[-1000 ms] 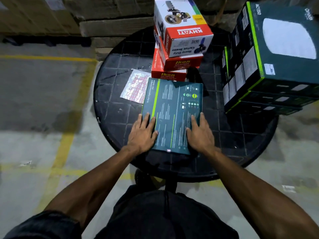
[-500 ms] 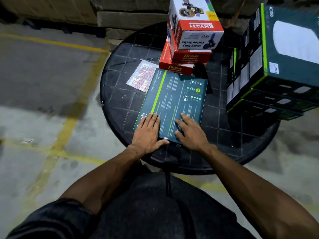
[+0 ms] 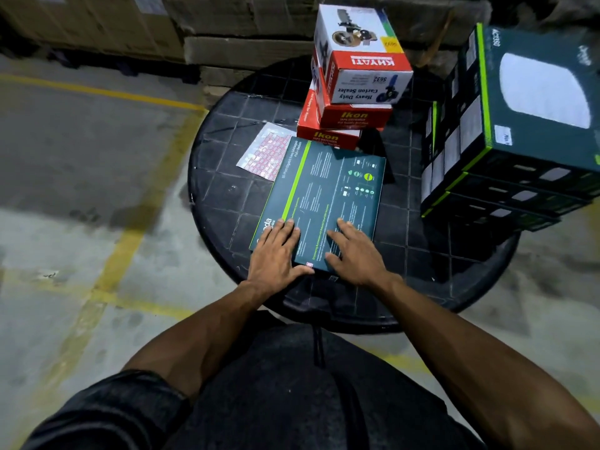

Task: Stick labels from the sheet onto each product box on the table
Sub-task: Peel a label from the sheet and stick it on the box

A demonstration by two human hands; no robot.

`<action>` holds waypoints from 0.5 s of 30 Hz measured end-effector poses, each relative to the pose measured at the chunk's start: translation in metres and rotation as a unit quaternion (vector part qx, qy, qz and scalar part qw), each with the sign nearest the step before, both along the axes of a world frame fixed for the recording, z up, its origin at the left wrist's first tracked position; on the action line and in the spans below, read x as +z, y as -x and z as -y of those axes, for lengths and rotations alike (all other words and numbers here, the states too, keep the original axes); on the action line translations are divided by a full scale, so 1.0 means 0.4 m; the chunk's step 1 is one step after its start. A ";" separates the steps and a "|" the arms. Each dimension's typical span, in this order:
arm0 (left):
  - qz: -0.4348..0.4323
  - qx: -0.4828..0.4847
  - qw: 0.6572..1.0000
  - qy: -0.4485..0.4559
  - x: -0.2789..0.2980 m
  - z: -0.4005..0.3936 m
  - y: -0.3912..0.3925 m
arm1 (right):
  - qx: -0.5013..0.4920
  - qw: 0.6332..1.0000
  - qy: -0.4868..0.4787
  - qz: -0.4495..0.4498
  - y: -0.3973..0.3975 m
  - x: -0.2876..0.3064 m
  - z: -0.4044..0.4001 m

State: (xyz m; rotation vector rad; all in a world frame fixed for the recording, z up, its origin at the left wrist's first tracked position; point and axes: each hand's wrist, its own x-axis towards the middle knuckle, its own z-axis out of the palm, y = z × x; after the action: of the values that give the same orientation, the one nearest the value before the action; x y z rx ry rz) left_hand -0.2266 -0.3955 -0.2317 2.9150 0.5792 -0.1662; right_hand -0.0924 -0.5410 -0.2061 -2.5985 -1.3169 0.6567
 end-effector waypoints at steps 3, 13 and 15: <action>-0.018 -0.036 0.999 -0.008 -0.002 -0.024 0.009 | -0.022 1.000 0.007 0.003 0.012 0.000 -0.014; -0.035 -0.087 0.996 -0.003 0.014 -0.077 0.010 | -0.074 0.997 0.018 0.032 0.047 -0.020 -0.049; -0.036 -0.092 0.995 -0.006 0.013 -0.081 0.011 | -0.085 0.996 0.007 0.020 0.049 -0.020 -0.051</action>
State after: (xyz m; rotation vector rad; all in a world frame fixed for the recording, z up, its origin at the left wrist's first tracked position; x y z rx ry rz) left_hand -0.2312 -0.3630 -0.2263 2.9821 0.3216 -0.2928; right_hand -0.1119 -0.5208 -0.2143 -2.7101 -1.0886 0.5915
